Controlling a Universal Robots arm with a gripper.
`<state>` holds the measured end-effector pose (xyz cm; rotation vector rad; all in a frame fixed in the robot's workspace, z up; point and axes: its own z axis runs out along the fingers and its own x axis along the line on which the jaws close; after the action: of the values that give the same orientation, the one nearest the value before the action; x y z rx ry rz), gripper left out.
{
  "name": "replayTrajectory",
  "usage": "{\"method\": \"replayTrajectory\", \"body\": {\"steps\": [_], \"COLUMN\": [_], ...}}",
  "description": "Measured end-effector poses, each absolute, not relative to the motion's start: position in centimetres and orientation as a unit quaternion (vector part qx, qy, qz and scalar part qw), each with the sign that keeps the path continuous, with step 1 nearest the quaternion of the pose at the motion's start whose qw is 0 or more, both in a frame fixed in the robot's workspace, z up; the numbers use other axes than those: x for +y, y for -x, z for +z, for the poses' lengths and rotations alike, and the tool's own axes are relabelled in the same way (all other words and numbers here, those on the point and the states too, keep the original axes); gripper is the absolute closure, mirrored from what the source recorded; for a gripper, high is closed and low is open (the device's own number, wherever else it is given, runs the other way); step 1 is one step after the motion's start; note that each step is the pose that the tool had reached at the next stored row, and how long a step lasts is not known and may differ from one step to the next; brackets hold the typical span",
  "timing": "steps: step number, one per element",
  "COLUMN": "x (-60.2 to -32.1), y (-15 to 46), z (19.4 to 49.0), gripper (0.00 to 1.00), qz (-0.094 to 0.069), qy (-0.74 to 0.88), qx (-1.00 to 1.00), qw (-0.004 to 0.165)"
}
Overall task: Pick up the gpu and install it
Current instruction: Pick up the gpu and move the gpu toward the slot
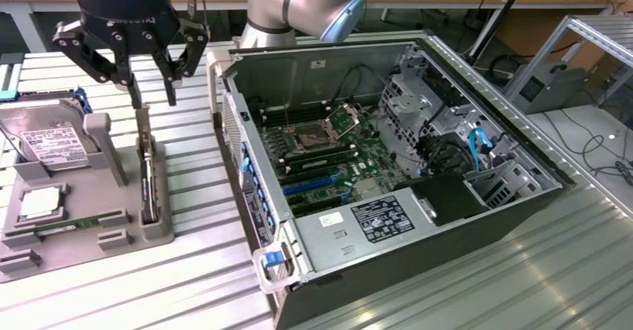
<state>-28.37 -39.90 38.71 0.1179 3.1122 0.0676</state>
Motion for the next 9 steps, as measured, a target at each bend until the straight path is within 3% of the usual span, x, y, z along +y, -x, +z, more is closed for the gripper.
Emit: {"method": "replayTrajectory", "body": {"steps": [9], "x": [-39.89], "y": [28.38], "z": [38.47], "gripper": [0.56], "qz": [0.022], "qy": [-0.038], "qx": [0.999], "qw": [0.013]}}
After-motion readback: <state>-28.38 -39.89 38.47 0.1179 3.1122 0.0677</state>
